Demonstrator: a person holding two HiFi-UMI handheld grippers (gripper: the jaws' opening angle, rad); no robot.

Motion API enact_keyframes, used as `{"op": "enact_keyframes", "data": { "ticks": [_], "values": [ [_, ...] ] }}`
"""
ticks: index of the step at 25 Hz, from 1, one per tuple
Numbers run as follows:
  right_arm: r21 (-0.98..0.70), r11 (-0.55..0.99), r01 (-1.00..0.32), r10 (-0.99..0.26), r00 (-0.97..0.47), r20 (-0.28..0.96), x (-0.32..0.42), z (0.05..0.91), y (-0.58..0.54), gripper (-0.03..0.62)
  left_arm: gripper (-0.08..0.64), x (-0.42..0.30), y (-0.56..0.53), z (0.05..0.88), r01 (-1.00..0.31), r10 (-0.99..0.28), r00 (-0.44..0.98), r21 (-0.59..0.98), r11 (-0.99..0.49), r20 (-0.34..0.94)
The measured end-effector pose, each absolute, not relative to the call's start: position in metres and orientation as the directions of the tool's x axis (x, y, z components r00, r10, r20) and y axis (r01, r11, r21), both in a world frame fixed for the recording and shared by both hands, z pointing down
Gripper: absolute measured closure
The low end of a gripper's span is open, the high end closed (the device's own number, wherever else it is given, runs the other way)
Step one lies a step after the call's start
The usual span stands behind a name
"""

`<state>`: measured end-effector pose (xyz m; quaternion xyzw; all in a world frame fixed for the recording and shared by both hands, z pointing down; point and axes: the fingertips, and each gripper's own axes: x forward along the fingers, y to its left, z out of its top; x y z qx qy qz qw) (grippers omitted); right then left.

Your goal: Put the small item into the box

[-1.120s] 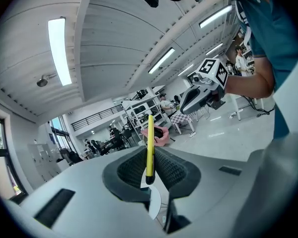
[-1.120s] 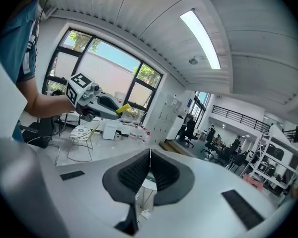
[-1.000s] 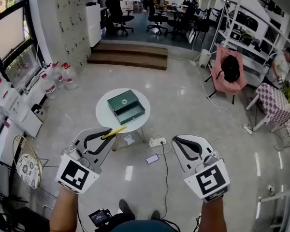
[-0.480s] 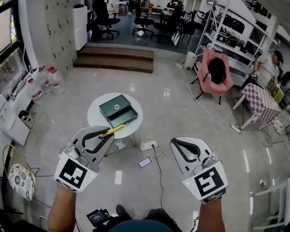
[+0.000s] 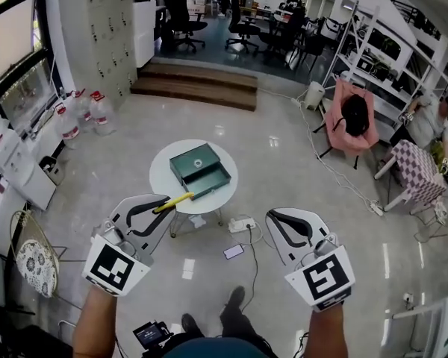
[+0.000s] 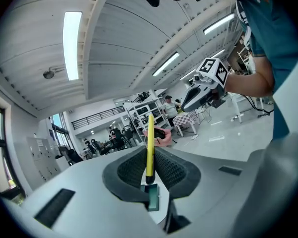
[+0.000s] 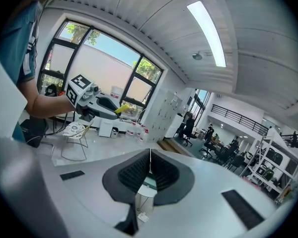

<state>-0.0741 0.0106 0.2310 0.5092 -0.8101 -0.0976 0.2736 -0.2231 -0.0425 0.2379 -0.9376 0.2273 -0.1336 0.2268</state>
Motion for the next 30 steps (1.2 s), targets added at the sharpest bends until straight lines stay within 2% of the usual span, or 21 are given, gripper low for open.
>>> {"op": "enact_keyframes", "data": {
  "ticks": [8,24,30],
  "values": [
    [0.409,0.557,-0.723,-0.829,-0.449,0.335,-0.063,0.241,-0.085,0.554,0.494,-0.213,-0.116,0.248,-0.433,-0.577,0.795,-0.49,-0.757,0.188],
    [0.37,0.658,-0.655,-0.753,-0.573,0.325,0.085,0.262,-0.258,0.554,0.494,-0.066,-0.266,0.269,-0.51,-0.671,0.7,-0.489,-0.708,0.242],
    [0.348,0.66,-0.665,-0.751,-0.572,0.33,0.129,0.281,-0.292,0.554,0.494,-0.022,-0.296,0.295,-0.495,-0.66,0.696,-0.475,-0.727,0.283]
  ]
}}
